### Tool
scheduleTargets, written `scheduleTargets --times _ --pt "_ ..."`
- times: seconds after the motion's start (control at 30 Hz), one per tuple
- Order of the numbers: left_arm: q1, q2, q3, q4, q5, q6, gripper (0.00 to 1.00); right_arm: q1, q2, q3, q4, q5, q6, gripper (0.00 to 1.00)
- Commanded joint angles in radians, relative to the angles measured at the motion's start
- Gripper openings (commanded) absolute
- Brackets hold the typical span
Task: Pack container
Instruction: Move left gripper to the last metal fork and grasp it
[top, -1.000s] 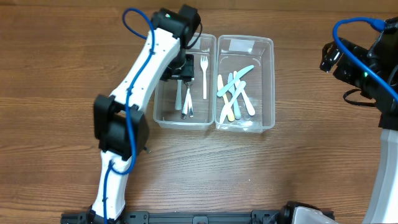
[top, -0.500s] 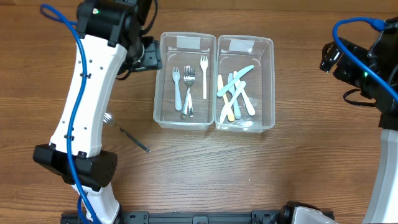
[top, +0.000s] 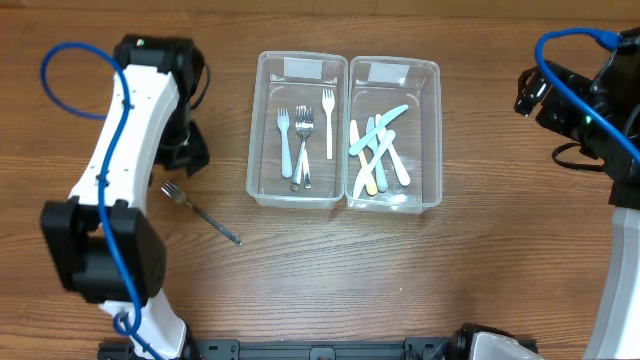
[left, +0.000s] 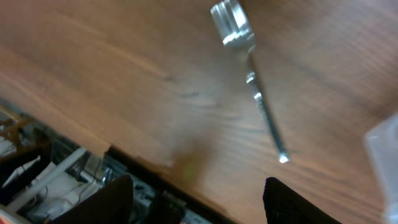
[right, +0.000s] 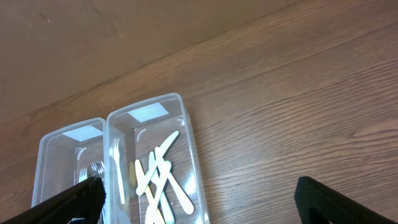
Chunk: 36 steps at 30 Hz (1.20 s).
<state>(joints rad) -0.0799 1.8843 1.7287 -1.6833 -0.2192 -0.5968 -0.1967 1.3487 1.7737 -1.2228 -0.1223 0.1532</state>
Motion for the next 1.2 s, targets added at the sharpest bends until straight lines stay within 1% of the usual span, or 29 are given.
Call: scheduleTargets --times 0.0,0.07,0.1,0.13,0.17,0.23,0.27,0.33,0.4,0.5,0.6,0.67,0.77,0.93,1.17 --pt "0.01 -0.237 -0.084 -0.006 -0.031 -0.01 0.69 -0.002 -0.003 0.006 0.005 0.014 0.003 1.0" --pt "0.009 -0.341 -0.126 0.017 -0.031 -0.015 0.76 -0.002 -0.003 0.006 0.005 0.014 0.003 1.0" --pt "0.009 -0.429 -0.175 0.064 -0.026 -0.055 0.92 -0.002 -0.003 0.006 0.005 0.014 0.003 1.0" --pt "0.01 -0.472 -0.207 0.099 -0.024 -0.079 0.98 -0.002 -0.003 0.006 0.005 0.014 0.003 1.0" --pt "0.011 -0.524 -0.254 0.15 -0.025 -0.115 1.0 -0.002 -0.003 0.006 0.005 0.014 0.003 1.0" --pt "0.016 -0.575 -0.326 0.211 -0.023 -0.191 1.0 -0.002 -0.003 0.006 0.005 0.014 0.003 1.0" --pt "0.022 -0.595 -0.379 0.243 -0.016 -0.256 1.0 -0.002 -0.003 0.006 0.005 0.014 0.003 1.0" --pt "0.032 -0.599 -0.462 0.294 0.011 -0.318 1.0 -0.002 -0.003 0.006 0.005 0.014 0.003 1.0" --pt "0.042 -0.578 -0.544 0.367 0.072 -0.328 1.0 -0.002 -0.003 0.006 0.005 0.014 0.003 1.0" --pt "0.048 -0.527 -0.611 0.461 0.168 -0.327 0.95 -0.002 -0.003 0.006 0.005 0.014 0.003 1.0" --pt "0.048 -0.469 -0.617 0.521 0.187 -0.33 0.93 -0.002 -0.003 0.006 0.005 0.014 0.003 1.0" --pt "0.048 -0.43 -0.617 0.545 0.208 -0.37 0.91 -0.002 -0.003 0.006 0.005 0.014 0.003 1.0" --pt "0.048 -0.364 -0.617 0.582 0.276 -0.407 0.89 -0.002 -0.003 0.006 0.005 0.014 0.003 1.0" --pt "0.048 -0.266 -0.617 0.608 0.283 -0.484 0.87 -0.002 -0.003 0.006 0.005 0.014 0.003 1.0" --pt "0.047 -0.134 -0.617 0.619 0.283 -0.533 0.83 -0.002 -0.003 0.006 0.005 0.014 0.003 1.0"
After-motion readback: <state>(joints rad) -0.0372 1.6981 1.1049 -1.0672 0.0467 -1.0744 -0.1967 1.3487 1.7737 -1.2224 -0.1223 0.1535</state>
